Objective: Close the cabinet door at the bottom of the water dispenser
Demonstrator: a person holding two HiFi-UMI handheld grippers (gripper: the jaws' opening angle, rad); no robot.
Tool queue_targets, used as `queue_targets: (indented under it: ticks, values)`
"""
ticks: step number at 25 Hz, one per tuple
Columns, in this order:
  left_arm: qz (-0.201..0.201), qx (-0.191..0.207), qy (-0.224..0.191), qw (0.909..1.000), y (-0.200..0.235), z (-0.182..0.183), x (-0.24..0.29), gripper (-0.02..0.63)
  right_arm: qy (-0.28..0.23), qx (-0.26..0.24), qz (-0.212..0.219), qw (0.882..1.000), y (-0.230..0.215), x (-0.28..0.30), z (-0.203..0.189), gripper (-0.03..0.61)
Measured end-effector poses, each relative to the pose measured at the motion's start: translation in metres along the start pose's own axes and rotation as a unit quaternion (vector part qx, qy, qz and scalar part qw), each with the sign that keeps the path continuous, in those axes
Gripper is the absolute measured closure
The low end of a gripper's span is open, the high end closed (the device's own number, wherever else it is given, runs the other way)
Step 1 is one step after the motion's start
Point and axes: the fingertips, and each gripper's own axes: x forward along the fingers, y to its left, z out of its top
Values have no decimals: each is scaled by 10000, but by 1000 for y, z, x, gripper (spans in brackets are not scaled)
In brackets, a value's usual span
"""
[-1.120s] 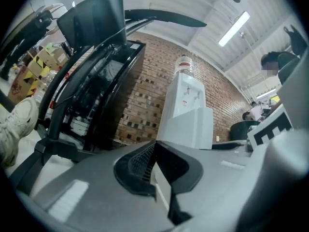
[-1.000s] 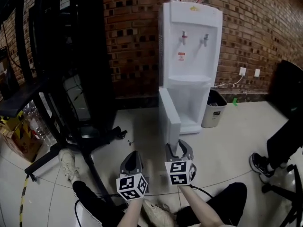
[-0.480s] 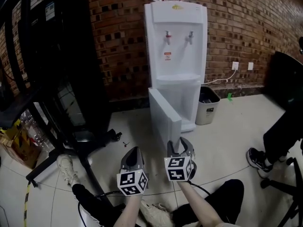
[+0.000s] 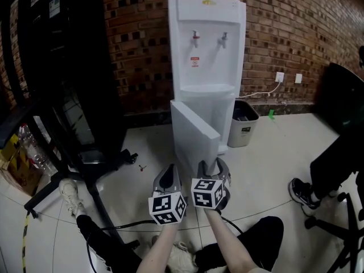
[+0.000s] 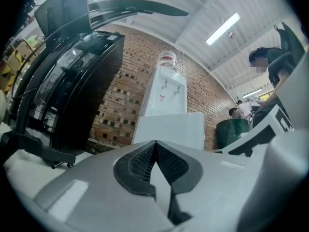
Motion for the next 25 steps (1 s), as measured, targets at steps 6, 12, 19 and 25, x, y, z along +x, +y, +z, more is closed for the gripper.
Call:
queue_targets:
  ticks: [6, 12, 19, 25]
  values:
    - [17, -16, 55, 10000, -6, -7, 11, 607, 52, 119, 283, 9995, -26, 12, -5, 353]
    - [17, -26, 119, 9999, -12, -13, 22, 606, -153, 413, 504, 9978, -45, 16, -8, 432]
    - [-97, -13, 196, 9998, -28, -22, 30, 606, -104, 297, 338, 9989, -66, 26, -13, 477]
    - [-65, 40, 225, 9997, -29, -28, 45, 606, -155, 334, 348, 9987, -85, 46, -14, 489]
